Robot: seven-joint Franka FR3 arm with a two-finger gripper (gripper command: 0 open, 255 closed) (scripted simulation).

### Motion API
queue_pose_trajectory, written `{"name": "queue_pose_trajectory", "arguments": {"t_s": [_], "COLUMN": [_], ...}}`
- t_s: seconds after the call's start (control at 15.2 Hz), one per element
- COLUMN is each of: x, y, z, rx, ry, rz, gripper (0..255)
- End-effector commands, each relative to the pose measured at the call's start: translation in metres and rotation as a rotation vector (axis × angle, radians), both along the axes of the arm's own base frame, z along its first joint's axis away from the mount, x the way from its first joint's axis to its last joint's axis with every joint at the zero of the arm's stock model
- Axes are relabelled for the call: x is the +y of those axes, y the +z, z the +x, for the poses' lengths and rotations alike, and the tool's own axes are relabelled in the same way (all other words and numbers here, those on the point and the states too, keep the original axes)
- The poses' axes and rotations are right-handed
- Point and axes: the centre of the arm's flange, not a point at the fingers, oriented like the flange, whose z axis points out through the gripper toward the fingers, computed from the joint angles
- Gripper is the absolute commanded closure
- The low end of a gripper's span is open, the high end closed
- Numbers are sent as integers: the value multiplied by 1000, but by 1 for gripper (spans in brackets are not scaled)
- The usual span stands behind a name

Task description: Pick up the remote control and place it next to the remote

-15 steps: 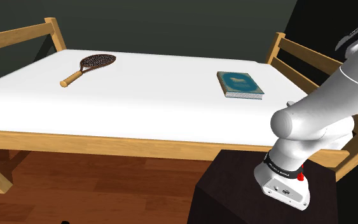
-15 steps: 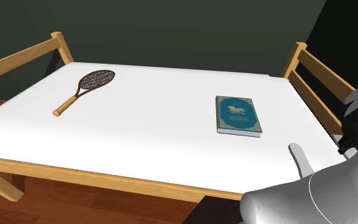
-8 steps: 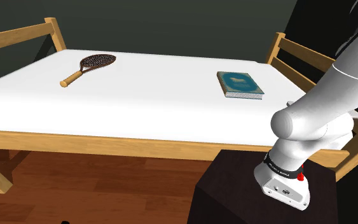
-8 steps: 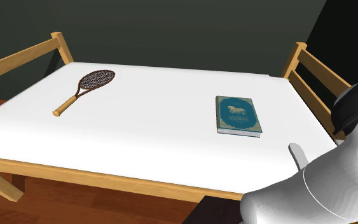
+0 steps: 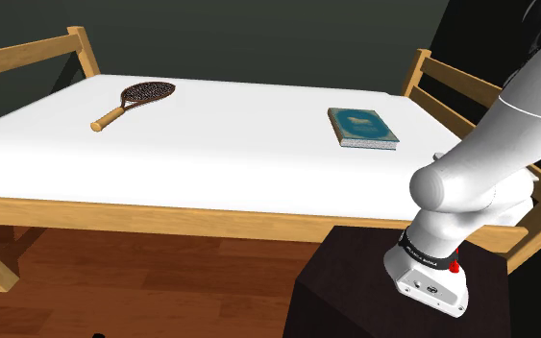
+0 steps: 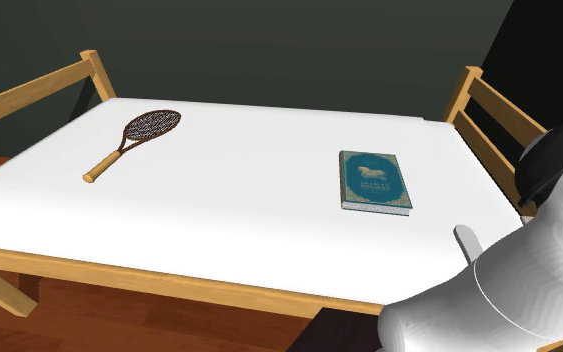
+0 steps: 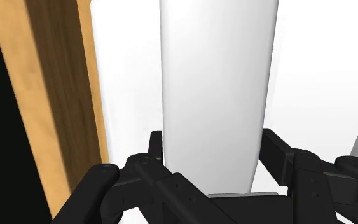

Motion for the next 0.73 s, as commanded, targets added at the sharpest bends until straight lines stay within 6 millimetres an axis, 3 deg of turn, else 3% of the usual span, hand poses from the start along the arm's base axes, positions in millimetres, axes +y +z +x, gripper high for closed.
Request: {"name": "queue_pose_trajectory", "arguments": {"t_s": [0.0, 0.46, 0.53, 0.66], "x": [3, 3, 4, 12], "y": [-33, -33, -34, -43], "z": [-1, -1, -5, -9], "rx": [63, 63, 62, 60], "ry": [-11, -11, -10, -10], "rz": [83, 83, 82, 81], "gripper": [255, 255, 0, 0]}}
